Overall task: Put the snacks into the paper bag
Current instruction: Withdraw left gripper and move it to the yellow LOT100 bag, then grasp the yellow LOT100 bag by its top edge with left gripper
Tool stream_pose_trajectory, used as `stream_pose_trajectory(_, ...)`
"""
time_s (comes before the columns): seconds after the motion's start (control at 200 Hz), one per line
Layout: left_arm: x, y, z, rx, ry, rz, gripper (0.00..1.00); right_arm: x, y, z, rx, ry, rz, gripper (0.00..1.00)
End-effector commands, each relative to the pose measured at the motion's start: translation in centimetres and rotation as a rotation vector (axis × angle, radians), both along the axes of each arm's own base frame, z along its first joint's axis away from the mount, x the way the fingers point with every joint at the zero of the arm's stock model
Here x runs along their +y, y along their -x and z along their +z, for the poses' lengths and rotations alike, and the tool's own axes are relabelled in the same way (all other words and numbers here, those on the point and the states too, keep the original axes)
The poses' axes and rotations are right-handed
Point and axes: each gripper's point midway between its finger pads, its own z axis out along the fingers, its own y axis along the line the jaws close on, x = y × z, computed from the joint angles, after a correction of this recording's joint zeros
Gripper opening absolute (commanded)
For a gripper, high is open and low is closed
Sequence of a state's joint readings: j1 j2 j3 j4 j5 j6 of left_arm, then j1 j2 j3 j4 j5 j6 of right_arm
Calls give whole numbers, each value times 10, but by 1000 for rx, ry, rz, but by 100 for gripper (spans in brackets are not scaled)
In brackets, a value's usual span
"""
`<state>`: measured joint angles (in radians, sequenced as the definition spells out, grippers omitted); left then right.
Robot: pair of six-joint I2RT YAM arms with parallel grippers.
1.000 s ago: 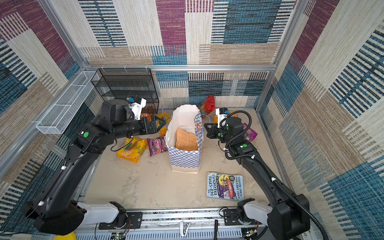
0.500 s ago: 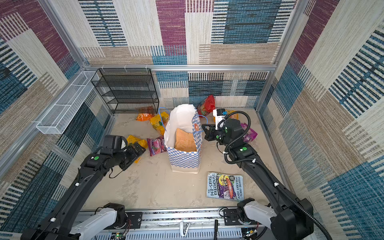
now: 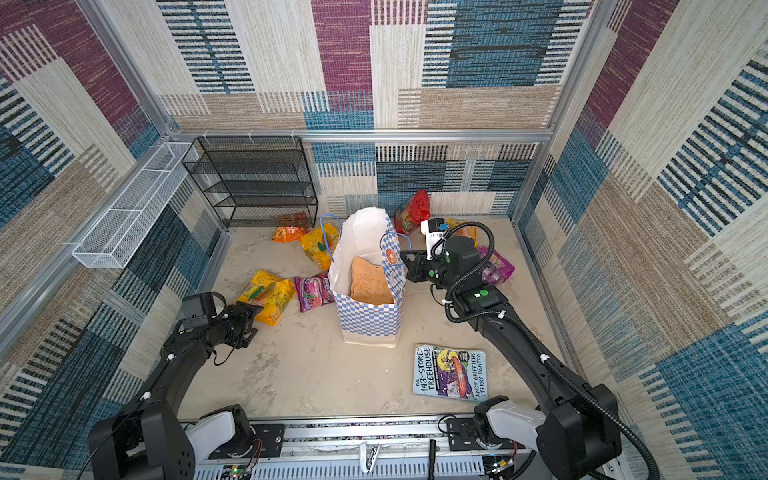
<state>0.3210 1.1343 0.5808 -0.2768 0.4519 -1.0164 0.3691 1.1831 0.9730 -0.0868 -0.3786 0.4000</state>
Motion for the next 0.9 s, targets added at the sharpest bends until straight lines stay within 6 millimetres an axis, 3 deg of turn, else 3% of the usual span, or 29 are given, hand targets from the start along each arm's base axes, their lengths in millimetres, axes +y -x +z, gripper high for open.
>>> stream_pose_trajectory(0.0, 10, -13, 8, -80, -21, -18, 69, 2, 2, 10, -36, -13, 14, 0)
stream_pose_trajectory(0.13, 14, -17, 4, -97, -6, -17, 65, -1, 5, 15, -52, -15, 6, 0)
stream_pose_trajectory(0.526, 14, -16, -17, -47, 30, -32, 40, -4, 6, 18, -61, -14, -9, 0)
stream_pose_trajectory(0.891, 15, -14, -31, -26, 23, -51, 38, -4, 7, 15, -57, -16, -11, 0)
